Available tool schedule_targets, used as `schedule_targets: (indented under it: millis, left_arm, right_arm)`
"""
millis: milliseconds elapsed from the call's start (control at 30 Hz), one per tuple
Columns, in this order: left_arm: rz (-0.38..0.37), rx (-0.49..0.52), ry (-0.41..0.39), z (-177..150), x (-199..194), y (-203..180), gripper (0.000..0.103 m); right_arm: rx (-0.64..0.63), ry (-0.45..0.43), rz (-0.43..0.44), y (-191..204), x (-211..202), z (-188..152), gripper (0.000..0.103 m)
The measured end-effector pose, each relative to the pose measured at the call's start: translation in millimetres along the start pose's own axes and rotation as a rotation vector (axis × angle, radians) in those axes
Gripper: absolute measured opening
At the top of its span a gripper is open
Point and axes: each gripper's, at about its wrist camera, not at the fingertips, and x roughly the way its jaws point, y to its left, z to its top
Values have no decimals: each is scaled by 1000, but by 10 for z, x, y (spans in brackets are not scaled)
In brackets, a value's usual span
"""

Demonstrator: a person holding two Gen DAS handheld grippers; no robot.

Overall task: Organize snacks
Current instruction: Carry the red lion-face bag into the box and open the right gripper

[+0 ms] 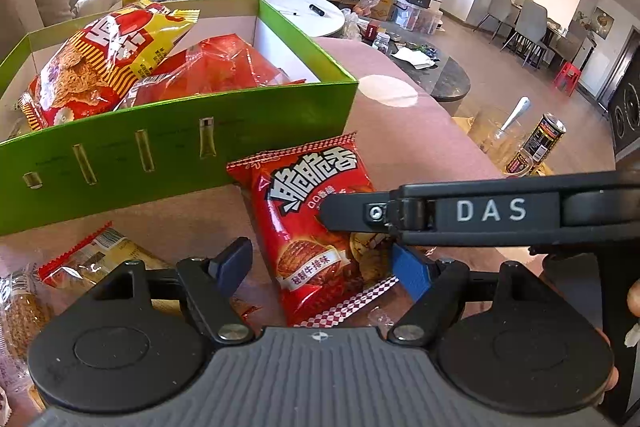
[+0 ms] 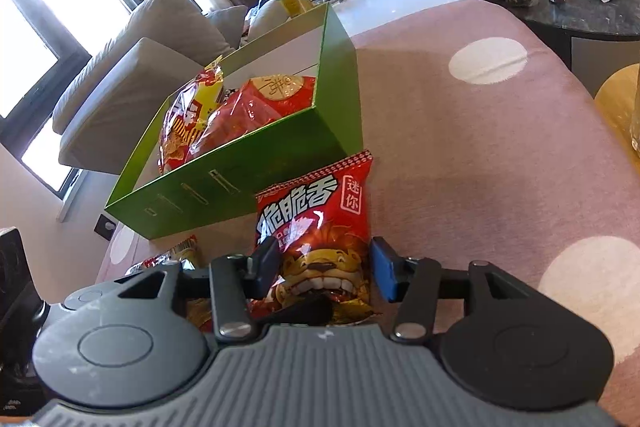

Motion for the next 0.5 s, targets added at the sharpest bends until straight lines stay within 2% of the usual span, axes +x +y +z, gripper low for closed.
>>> schedule_targets:
  millis: [67,233,367,500]
  left_arm:
    - [-20,-3,-8,-2,-12,-20,68]
    - [23,42,-81,-32,-149,-132,68]
    - [46,81,-150,-6,-344,-189,68]
    - [56,103,-181,49,-461,-228,68]
  right_arm:
    - [-21,4,6,29,8,-6,91]
    - [-122,-47,14,175,-74,-61,90]
    - [-127,-102,70,193,-221,-55,90]
    - [-129,-158,98,249,-346,-54,90]
